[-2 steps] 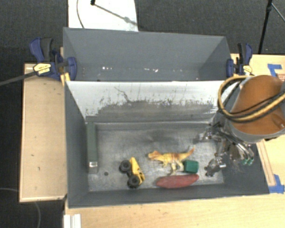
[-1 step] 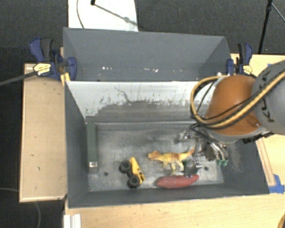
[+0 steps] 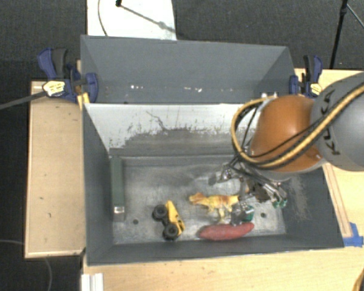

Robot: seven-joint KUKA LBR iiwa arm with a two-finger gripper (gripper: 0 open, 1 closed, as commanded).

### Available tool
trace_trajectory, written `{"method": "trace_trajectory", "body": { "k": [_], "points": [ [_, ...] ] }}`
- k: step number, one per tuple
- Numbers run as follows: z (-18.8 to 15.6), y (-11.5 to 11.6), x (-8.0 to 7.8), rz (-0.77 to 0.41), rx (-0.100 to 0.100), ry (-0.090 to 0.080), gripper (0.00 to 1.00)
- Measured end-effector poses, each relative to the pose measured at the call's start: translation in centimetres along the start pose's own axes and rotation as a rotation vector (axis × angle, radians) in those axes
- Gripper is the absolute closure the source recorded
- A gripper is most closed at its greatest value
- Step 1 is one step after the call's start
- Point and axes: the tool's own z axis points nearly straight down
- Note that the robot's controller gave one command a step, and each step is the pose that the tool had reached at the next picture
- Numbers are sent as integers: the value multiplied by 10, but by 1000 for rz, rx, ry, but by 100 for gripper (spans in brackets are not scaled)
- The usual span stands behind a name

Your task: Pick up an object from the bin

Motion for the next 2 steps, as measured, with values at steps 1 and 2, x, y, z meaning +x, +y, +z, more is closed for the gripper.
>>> {"method": "trace_trajectory", "body": {
  "k": [1, 2],
  "points": [
    [41, 4, -16, 211, 0, 2, 0],
    [62, 4, -29, 28, 1, 0, 100]
  ]
}}
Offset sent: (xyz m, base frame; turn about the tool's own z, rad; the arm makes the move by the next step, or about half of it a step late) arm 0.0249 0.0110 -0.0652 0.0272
